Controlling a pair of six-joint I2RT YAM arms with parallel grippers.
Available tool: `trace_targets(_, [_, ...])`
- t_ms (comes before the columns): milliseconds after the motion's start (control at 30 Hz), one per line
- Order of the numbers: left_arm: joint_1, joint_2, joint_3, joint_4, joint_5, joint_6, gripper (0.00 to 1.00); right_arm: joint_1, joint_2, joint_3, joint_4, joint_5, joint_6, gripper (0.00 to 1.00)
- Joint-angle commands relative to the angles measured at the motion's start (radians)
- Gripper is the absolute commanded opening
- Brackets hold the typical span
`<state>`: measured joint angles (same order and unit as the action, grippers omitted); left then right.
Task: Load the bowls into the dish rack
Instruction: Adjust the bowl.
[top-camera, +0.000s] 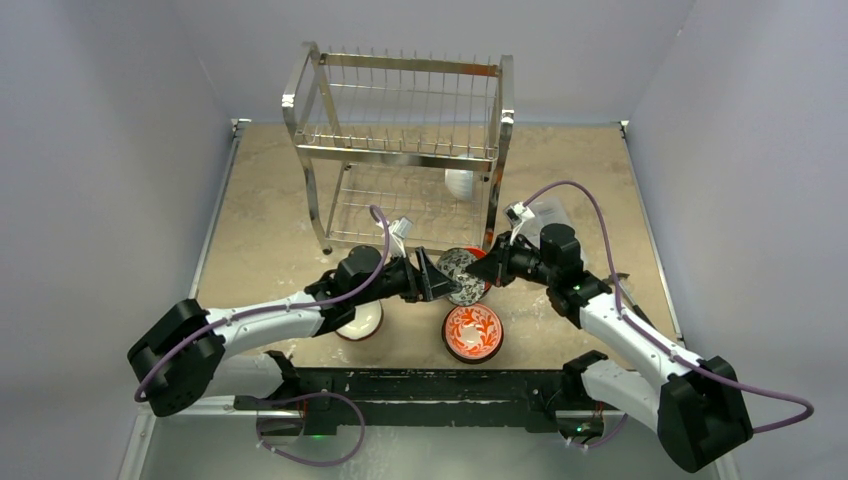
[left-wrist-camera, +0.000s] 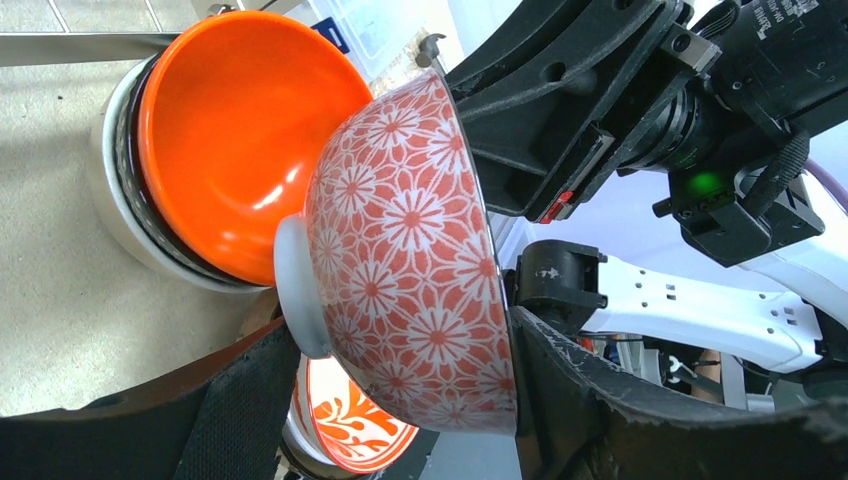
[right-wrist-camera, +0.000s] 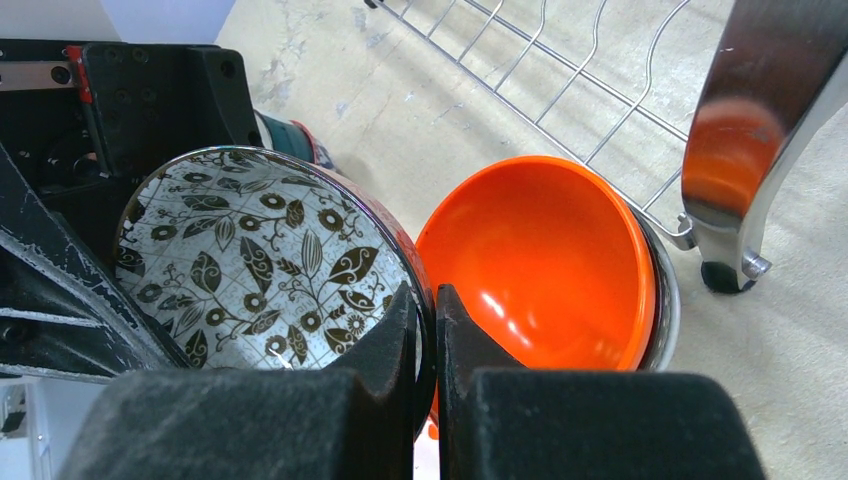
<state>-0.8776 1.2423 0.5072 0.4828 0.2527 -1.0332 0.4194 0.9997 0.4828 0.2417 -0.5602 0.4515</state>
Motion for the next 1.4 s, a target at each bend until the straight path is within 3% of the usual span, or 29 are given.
trace_targets(0, [-0.004, 0.001, 0.033, 0.066, -0.001, -0.004, 0.69, -0.001, -0.018, 0.048, 0.07, -0.028, 0.018, 0.0])
trace_targets(200, [-0.004, 0.005, 0.035, 0.088, 0.001, -0.021, 0.69, 0.0, -0.009, 0.047, 0.082, -0.036, 0.026, 0.0])
trace_targets(367, [-0.004, 0.026, 0.037, 0.13, 0.053, -0.035, 0.56, -0.001, -0.009, 0.05, 0.076, -0.026, 0.027, 0.0])
trace_targets(600, [-0.004, 0.031, 0.039, 0.075, 0.03, -0.04, 0.74, -0.001, -0.011, 0.052, 0.072, -0.015, 0.027, 0.0])
trace_targets(767, [-0.004, 0.036, 0.043, 0.095, 0.039, -0.044, 0.75, 0.0, -0.009, 0.052, 0.071, -0.015, 0.026, 0.0])
trace_targets(867, [-0.004, 0.045, 0.044, 0.124, 0.055, -0.045, 0.65, 0.001, -0.006, 0.053, 0.072, -0.013, 0.023, 0.0])
trace_targets(1000, [-0.004, 0.061, 0.045, 0.156, 0.074, -0.058, 0.42, -0.001, -0.004, 0.051, 0.075, -0.012, 0.024, 0.0])
trace_targets(1167, [-0.003, 0.06, 0.038, 0.156, 0.061, -0.06, 0.24, -0.001, -0.003, 0.058, 0.069, -0.013, 0.017, 0.2])
trace_targets(1233, [-0.002, 0.055, 0.034, 0.153, 0.054, -0.061, 0.21, 0.0, -0.005, 0.061, 0.064, -0.011, 0.011, 0.38])
trace_targets(1367, [0.012, 0.041, 0.024, 0.141, 0.047, -0.058, 0.13, -0.001, -0.021, 0.064, 0.06, 0.0, 0.008, 0.59])
